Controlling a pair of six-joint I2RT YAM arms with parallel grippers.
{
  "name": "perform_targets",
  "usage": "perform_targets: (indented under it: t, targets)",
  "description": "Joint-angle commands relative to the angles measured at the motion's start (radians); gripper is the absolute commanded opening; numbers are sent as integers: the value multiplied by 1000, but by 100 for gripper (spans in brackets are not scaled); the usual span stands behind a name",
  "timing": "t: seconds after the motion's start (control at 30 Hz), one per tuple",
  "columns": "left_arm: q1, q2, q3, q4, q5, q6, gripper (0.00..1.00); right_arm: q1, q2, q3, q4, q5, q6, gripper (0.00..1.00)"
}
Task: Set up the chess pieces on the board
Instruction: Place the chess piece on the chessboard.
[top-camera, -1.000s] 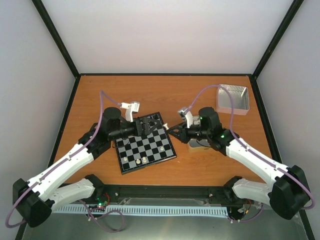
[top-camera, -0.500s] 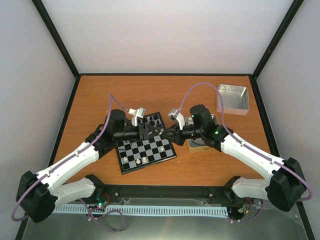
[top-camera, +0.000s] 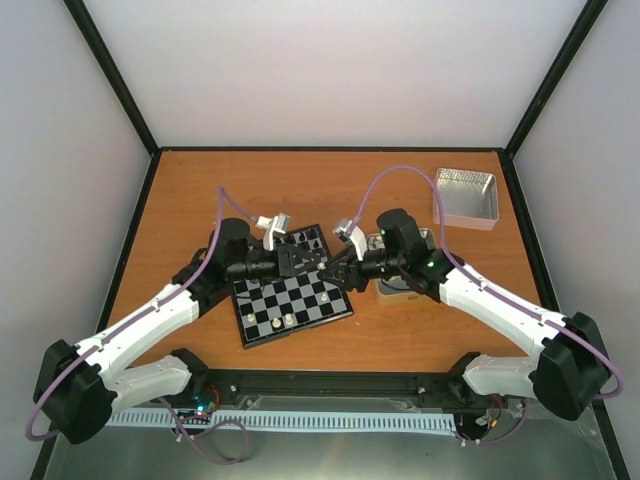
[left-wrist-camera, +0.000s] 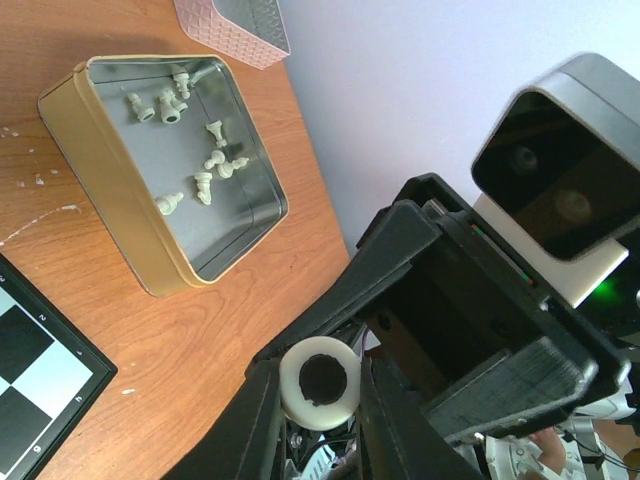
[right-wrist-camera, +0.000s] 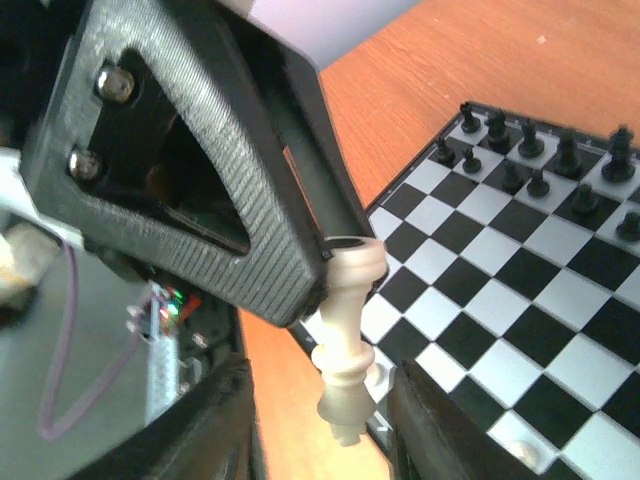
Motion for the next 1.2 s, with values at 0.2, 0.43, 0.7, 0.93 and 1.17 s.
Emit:
perform_targets:
  t: [0.2,0.43,0.7,0.93,1.17]
  targets:
    - [4,-44,18,81,-64,-90,1,12,-114,-161,433,78,402,62]
    - [6,-42,29,232,-78,-310,1,12,-117,-333,859,231,762,64]
    - [6,-18,40,296,-66,-429,1,12,-58,-318,1129,191,916,59]
    - [6,20,54,349,-82,-467,1,14,-70,-366,1170,277,985,42]
    - [6,52,64,395,-66,-492,1,14,-61,-372,1157,292,998,44]
